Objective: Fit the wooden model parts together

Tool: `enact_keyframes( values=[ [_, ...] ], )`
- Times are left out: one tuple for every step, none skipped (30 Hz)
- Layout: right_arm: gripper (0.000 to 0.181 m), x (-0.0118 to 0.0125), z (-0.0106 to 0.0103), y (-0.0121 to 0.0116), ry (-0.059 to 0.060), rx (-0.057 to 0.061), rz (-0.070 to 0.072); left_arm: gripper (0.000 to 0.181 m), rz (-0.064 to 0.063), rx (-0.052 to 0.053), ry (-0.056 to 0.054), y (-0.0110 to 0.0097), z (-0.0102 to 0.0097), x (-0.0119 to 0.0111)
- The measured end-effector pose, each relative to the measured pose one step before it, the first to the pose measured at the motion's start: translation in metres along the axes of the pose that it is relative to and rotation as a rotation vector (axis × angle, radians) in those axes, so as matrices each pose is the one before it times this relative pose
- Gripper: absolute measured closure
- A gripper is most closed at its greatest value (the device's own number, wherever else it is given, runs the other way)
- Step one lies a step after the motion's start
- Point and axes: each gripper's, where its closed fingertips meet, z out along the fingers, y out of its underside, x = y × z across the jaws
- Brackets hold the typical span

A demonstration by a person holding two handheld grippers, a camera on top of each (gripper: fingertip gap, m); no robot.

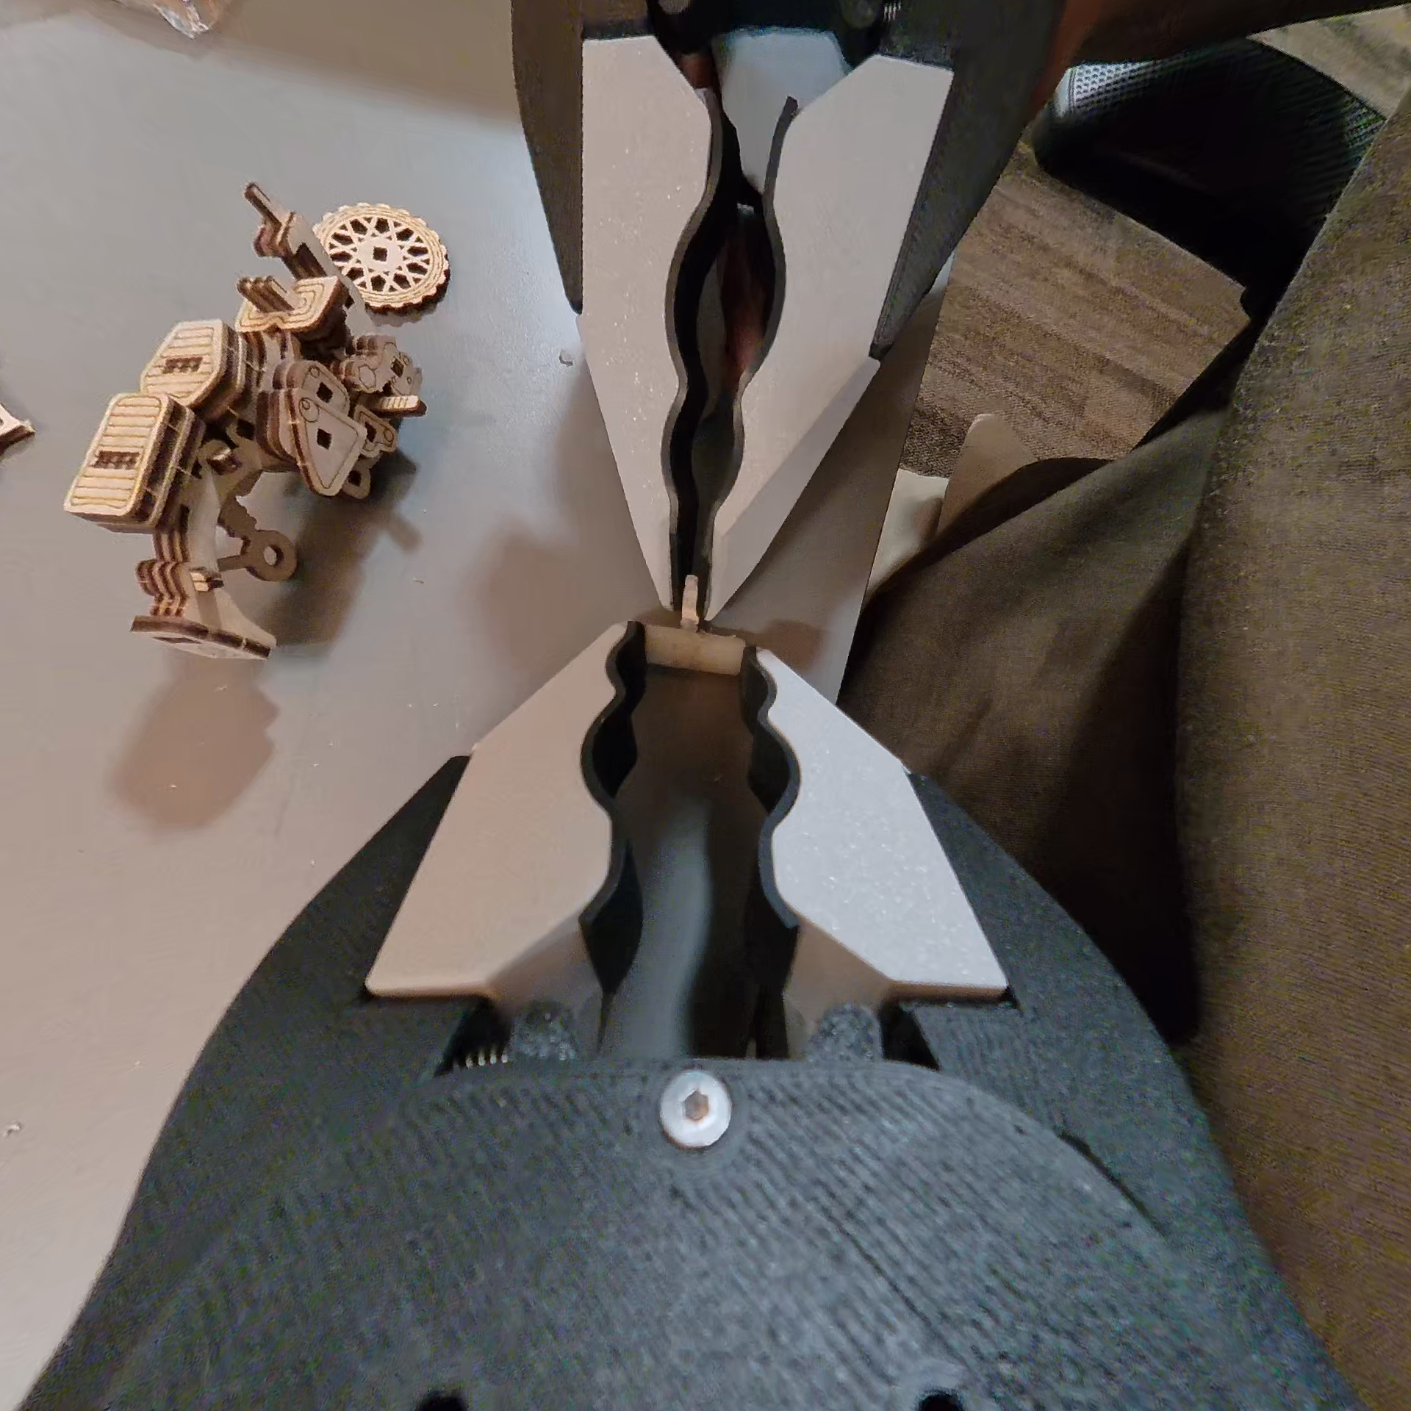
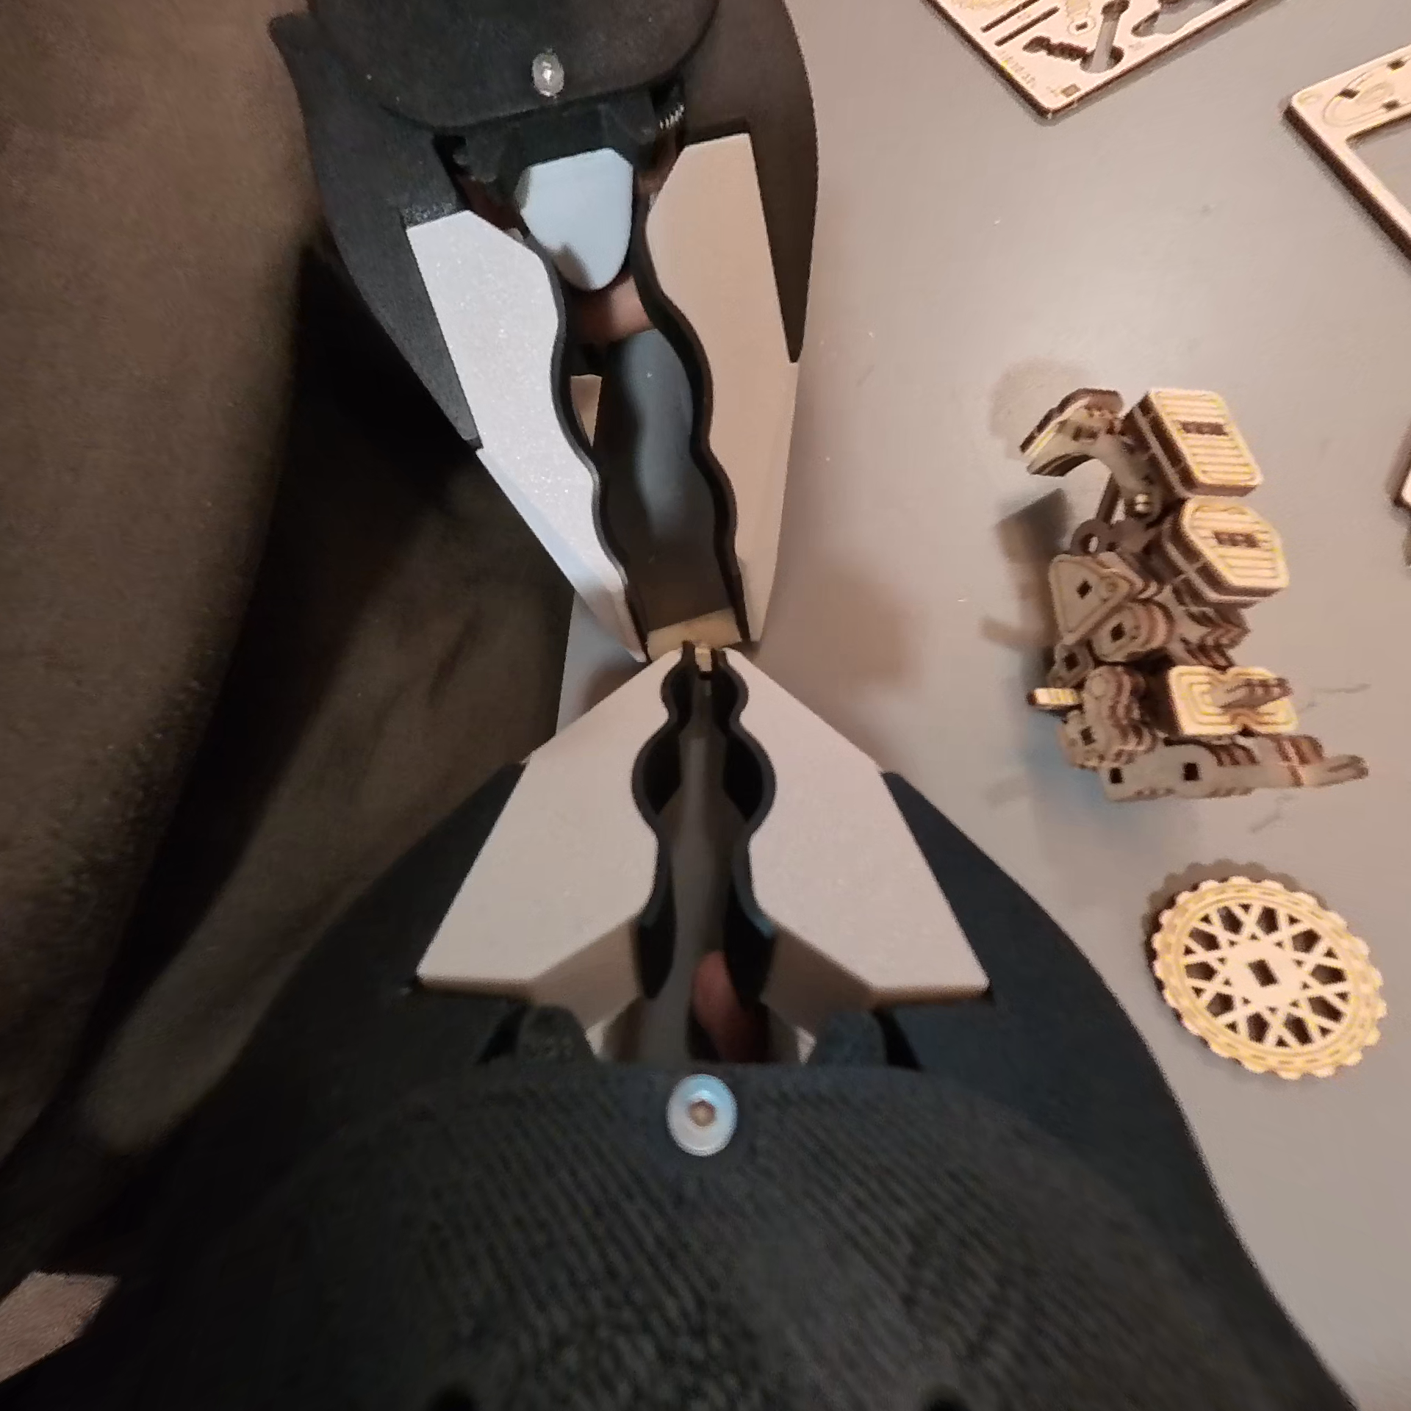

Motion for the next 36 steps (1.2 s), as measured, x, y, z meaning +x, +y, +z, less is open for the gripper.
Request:
enact_keyframes(
  values=[
    [0.178,0.00014,-0.00001,0.00005,0.0029,0.0001,-0.0027,0.154,0.0005,-0.0001,-0.0005,-0.00005,-0.00003,0.00006],
    [0.178,-0.00003,-0.00004,-0.00002,0.0012,0.0,-0.0007,0.154,0.0003,0.0,-0.0004,-0.00005,0.00007,-0.00002],
    [0.178,0.00016,0.00001,-0.00002,0.001,0.0002,-0.0003,0.154,-0.0001,0.0,0.0,0.0,0.0,0.0],
    [0.178,0.00005,0.00004,0.00002,0.0029,0.0002,-0.0027,0.154,-0.0002,0.0001,0.0,0.00003,-0.00006,-0.00004],
    [0.178,0.00015,-0.00003,-0.00005,0.0035,0.0002,-0.0034,0.155,-0.0003,0.0,0.0001,-0.00006,0.00003,-0.00005],
    [0.178,0.00014,0.00008,0.00001,0.0037,0.0002,-0.0036,0.154,0.0004,0.0,-0.0004,0.00001,0.00004,0.00005],
    [0.178,0.0001,-0.00001,0.0,0.0043,0.0002,-0.004,0.154,-0.0001,0.0001,-0.0001,0.00003,-0.00006,-0.00006],
    [0.178,0.00012,0.00005,0.00004,0.0059,0.0003,-0.0056,0.154,-0.0003,0.0001,0.0,-0.00006,0.00004,-0.00006],
    [0.178,0.00003,0.00002,-0.00003,0.006,0.0002,-0.0058,0.154,-0.0004,0.0001,0.0001,-0.00001,0.0,0.00004],
    [0.178,0.00014,0.00005,0.00003,0.0038,0.0,-0.0035,0.154,-0.0004,0.0,0.0002,-0.00001,-0.00004,-0.00008],
    [0.178,0.00005,0.00005,0.00006,0.0019,0.0,-0.0013,0.154,-0.0004,0.0,0.0002,0.0,0.0,0.00006],
    [0.178,0.00017,0.00002,-0.00009,0.002,0.0,-0.0014,0.153,-0.0002,-0.0001,0.0002,-0.00004,0.00002,-0.00003],
    [0.178,0.00004,-0.00001,0.00011,0.0019,0.0,-0.0016,0.153,-0.0003,0.0,0.0002,-0.00001,-0.00004,-0.00008],
    [0.178,0.00003,0.00005,-0.00008,0.0017,-0.0001,-0.0013,0.154,0.0002,0.0,-0.0004,0.0,0.00004,0.00007],
    [0.178,0.00011,-0.00004,0.00003,0.0028,0.0,-0.0025,0.154,0.0011,0.0001,-0.0012,-0.00001,0.00005,-0.00011],
    [0.178,0.00014,0.00004,-0.00005,0.0028,0.0001,-0.0025,0.154,-0.0002,0.0001,-0.0002,-0.00002,0.00001,-0.00002],
    [0.178,0.00008,0.00002,0.00011,0.0026,0.0,-0.0022,0.154,0.0002,0.0001,-0.0004,0.00004,-0.00003,0.0],
    [0.178,0.0001,0.0,0.00002,0.0032,0.0001,-0.0029,0.154,0.0001,0.0002,-0.0005,-0.00002,0.00001,-0.00008],
    [0.178,0.00011,0.00006,-0.00009,0.0047,0.0001,-0.0043,0.154,0.0002,0.0001,-0.0005,0.00004,-0.00002,-0.00001],
    [0.178,0.00011,-0.00001,0.00004,0.0058,0.0001,-0.0056,0.154,-0.0006,0.0002,0.0001,-0.00003,-0.00003,-0.00008],
    [0.178,0.00006,0.00006,-0.00004,0.0055,0.0002,-0.0051,0.154,-0.0007,0.0001,0.0002,-0.00003,-0.00003,-0.00005],
    [0.178,0.00019,0.00002,0.00002,0.0066,0.0001,-0.0064,0.154,-0.0008,0.0001,0.0002,-0.00003,-0.00003,-0.00005],
    [0.178,0.00001,0.00003,0.0001,0.0052,0.0,-0.0051,0.154,-0.0009,0.0001,0.0004,0.00005,0.00004,-0.00004],
    [0.178,0.00009,-0.00002,-0.00002,0.0055,0.0003,-0.0058,0.154,-0.0008,0.0,0.0004,-0.00001,-0.00004,-0.00002],
    [0.178,0.00002,0.00003,-0.0001,0.0074,0.0004,-0.0085,0.153,-0.0011,0.0001,0.0008,-0.00003,-0.00003,0.00005],
    [0.178,0.0,-0.00006,0.00005,0.0094,0.0003,-0.0109,0.153,-0.0006,0.0002,0.0004,0.00009,0.00001,0.00002],
    [0.178,-0.00006,-0.00001,-0.00008,0.011,0.0002,-0.0124,0.153,0.0001,0.0001,-0.0002,0.00004,-0.00006,-0.0001],
    [0.178,-0.00001,-0.00002,0.00003,0.0118,0.0001,-0.013,0.153,-0.0001,0.0002,-0.0004,-0.00003,0.00002,-0.00005],
    [0.178,0.00018,0.00005,0.00002,0.0124,0.0001,-0.0128,0.154,0.0007,0.0005,-0.0016,0.00009,-0.00005,-0.00003],
    [0.178,0.00007,0.00001,-0.00009,0.0138,0.0002,-0.0142,0.154,0.0013,0.0008,-0.0028,-0.00002,-0.0001,-0.00023],
    [0.178,0.00018,0.0001,0.00005,0.015,-0.0001,-0.0145,0.154,-0.0001,0.0008,-0.0022,0.00004,-0.00007,-0.0002],
    [0.178,0.00015,0.0,0.00007,0.0157,-0.0003,-0.0145,0.154,-0.0009,0.0006,-0.0014,-0.00004,-0.00003,-0.0002],
    [0.178,0.00014,-0.00004,0.00015,0.0137,-0.0003,-0.0112,0.154,-0.0014,0.0004,-0.0004,-0.00002,-0.00008,-0.00016],
    [0.178,0.00016,0.00002,0.00004,0.0116,-0.0003,-0.0076,0.154,-0.0017,0.0005,-0.0007,-0.00013,0.00003,-0.00019],
    [0.178,0.00012,-0.00008,0.00006,0.0104,0.0,-0.0084,0.154,-0.0008,0.0005,-0.0018,-0.00008,0.0,-0.00033],
    [0.178,0.00031,0.00001,-0.00007,0.0093,0.0004,-0.0083,0.154,0.0002,0.0005,-0.003,0.00003,-0.00002,-0.00028]
  ],
)
